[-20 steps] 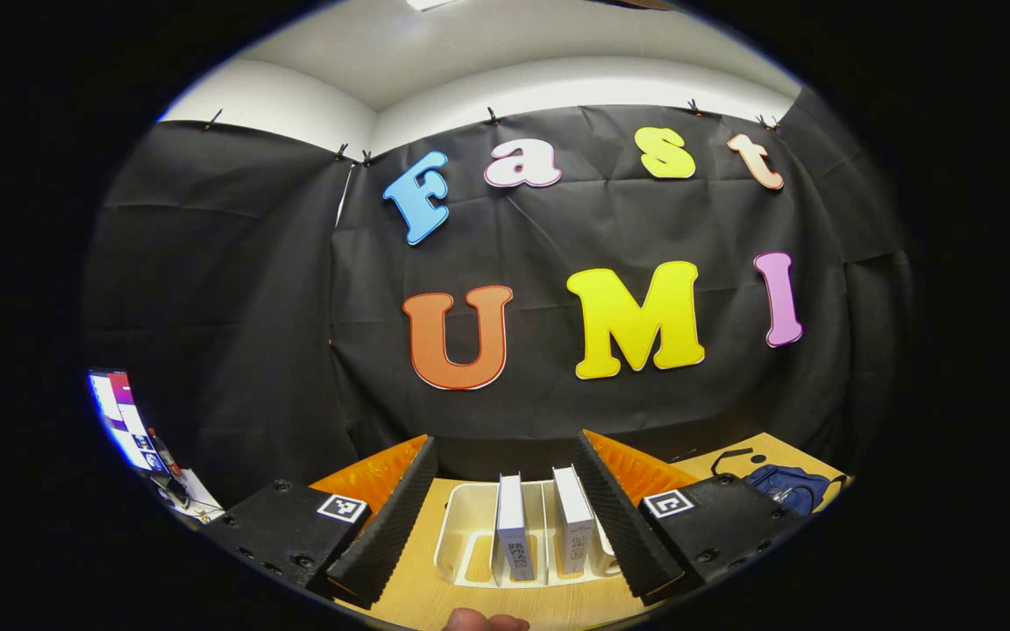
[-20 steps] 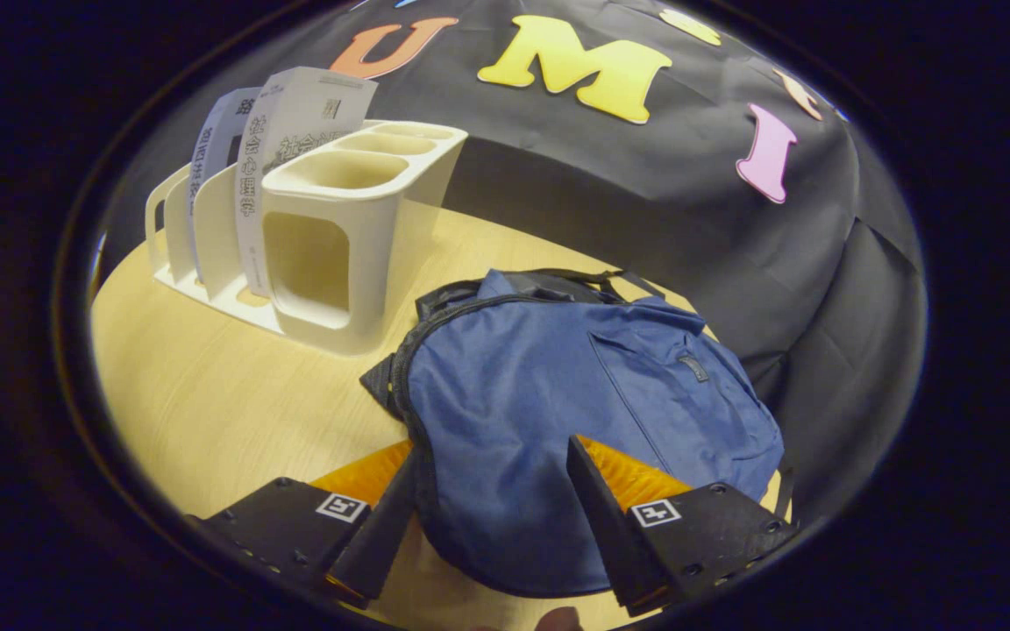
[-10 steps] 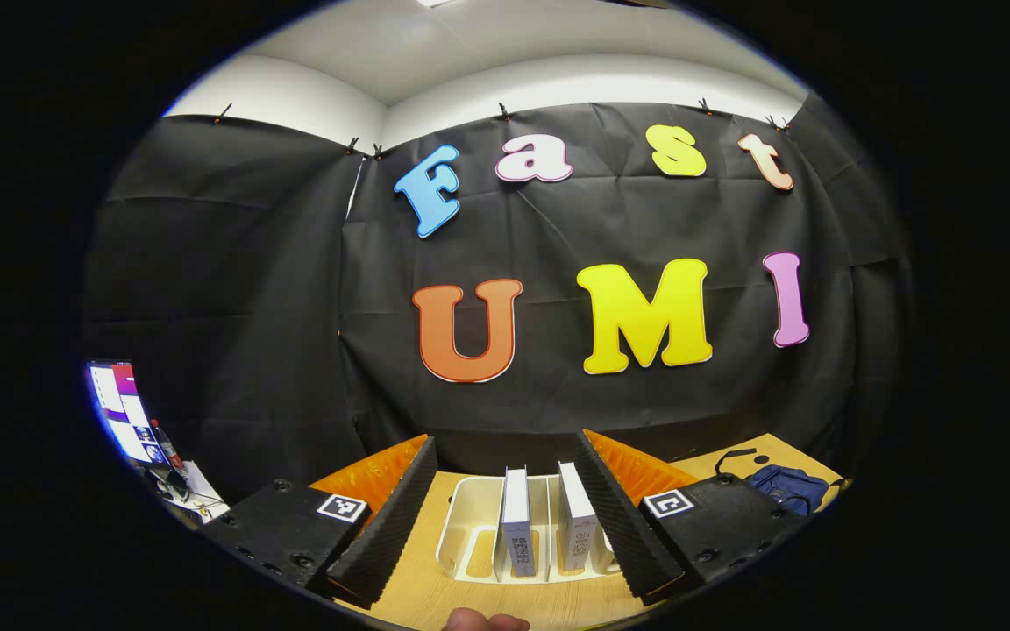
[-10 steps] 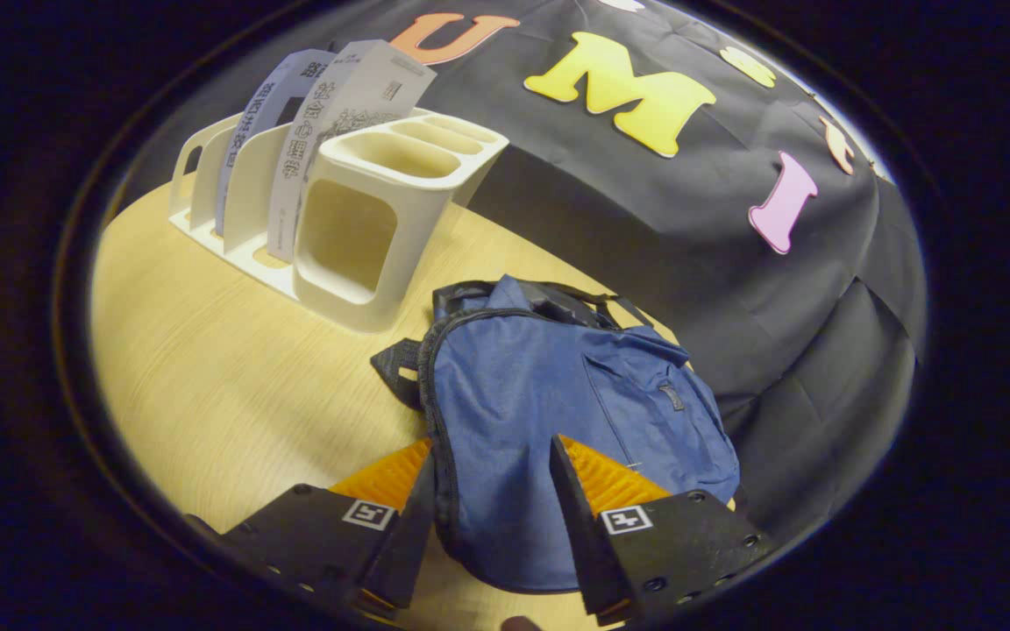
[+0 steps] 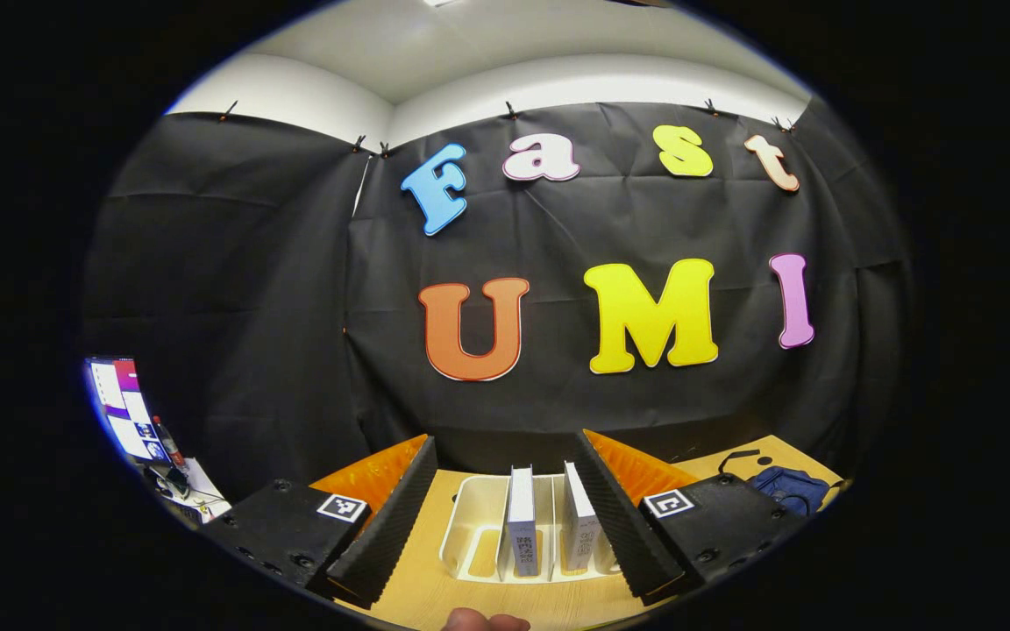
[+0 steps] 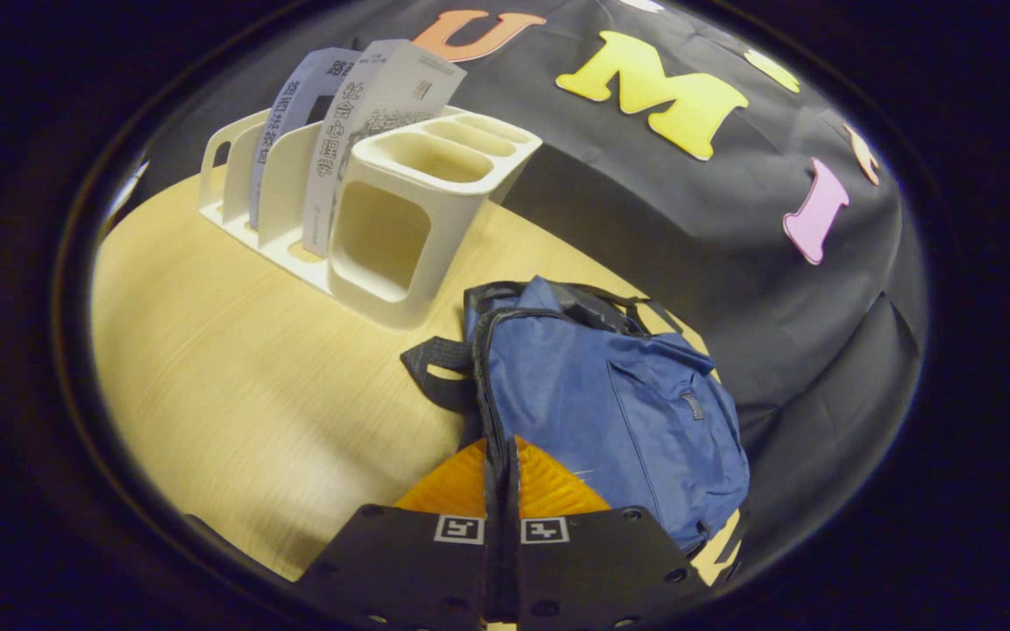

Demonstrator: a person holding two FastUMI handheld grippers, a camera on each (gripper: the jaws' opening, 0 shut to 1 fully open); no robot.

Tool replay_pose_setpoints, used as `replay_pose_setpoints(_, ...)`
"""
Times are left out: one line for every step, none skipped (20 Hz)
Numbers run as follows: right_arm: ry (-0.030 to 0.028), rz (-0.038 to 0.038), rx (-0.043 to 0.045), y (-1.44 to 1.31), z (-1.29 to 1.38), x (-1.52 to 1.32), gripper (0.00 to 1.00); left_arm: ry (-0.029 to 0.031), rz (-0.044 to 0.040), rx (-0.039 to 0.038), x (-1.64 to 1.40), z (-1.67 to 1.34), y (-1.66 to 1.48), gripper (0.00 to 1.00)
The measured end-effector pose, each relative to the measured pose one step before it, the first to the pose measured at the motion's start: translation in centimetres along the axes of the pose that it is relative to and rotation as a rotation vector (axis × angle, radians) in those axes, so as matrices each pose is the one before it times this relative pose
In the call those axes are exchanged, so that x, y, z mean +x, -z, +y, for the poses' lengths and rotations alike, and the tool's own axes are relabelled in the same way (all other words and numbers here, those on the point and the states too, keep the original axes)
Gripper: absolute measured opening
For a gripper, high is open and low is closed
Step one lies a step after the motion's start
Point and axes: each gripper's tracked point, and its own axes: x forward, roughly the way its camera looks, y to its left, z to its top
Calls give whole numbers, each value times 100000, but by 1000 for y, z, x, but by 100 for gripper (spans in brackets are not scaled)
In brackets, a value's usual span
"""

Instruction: Open the schoolbag, grab two books from the bookshelf and put them into the schoolbag.

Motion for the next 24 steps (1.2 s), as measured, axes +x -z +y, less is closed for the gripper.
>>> replay_pose_setpoints(-1545,-549,1830,-450,-430,-451,1,-41,27,-330,99,88,44,98)
replay_pose_setpoints(-1445,-897,2159,-583,-498,-631,0,133,-41,-326,164,41,40,98)
replay_pose_setpoints(-567,-1108,1877,-571,-605,-651,0,-54,101,-215,195,21,153,98)
replay_pose_setpoints(10,-1443,1614,-846,-905,-784,0,-256,-79,-305,251,138,53,98)
replay_pose_setpoints(1054,-1430,1121,-682,-1002,-835,0,-212,105,-355,193,162,134,98)
replay_pose_setpoints(803,-1094,1346,-761,-1029,-748,1,-353,-42,-211,186,127,134,98)
replay_pose_setpoints(1777,-1196,1316,-577,-1208,-592,1,-394,-154,-35,337,210,-84,99)
replay_pose_setpoints(1762,-1122,815,-683,-1330,-516,1,-220,-31,15,251,139,64,99)
replay_pose_setpoints(1693,-837,921,-479,-1319,-493,0,-115,-52,-117,356,15,-114,99)
replay_pose_setpoints(868,-162,1023,-418,-1080,-412,1,-182,362,-213,264,129,244,99)
replay_pose_setpoints(1214,-140,1264,-337,-1292,-350,1,-160,461,-324,293,42,211,99)
replay_pose_setpoints(847,-227,1122,-341,-1331,-346,1,20,551,-438,388,-24,-121,98)
replay_pose_setpoints(221,287,558,-153,-1099,-174,1,190,283,-626,287,-150,-107,99)
replay_pose_setpoints(566,252,168,-219,-1191,-251,0,279,341,-565,281,-161,110,99)
replay_pose_setpoints(1224,-207,155,-235,-1372,-147,0,408,445,-424,335,-296,-92,99)
replay_pose_setpoints(1537,-267,-193,-267,-1385,-190,1,540,471,-483,377,-225,47,99)
replay_pose_setpoints(1689,-363,-458,-204,-1315,-86,1,698,406,-590,332,-289,-77,99)
replay_pose_setpoints(1424,-323,-420,-295,-1344,-151,0,758,825,-632,364,-347,63,99)
replay_pose_setpoints(1052,-245,-328,-120,-985,-26,0,861,1021,-925,367,-400,86,99)
replay_pose_setpoints(920,-162,-391,-169,-1188,-16,1,877,1225,-891,389,-415,84,99)
replay_pose_setpoints(749,-243,-58,-87,-968,104,1,602,1023,-718,421,-373,-21,99)
replay_pose_setpoints(840,-7,93,-176,-1180,49,0,821,1151,-244,444,-367,2,99)
replay_pose_setpoints(827,21,279,-45,-1079,192,0,1134,1026,-166,499,-400,-78,99)
replay_pose_setpoints(431,114,774,-90,-1018,116,0,1307,953,-230,589,-386,-75,99)
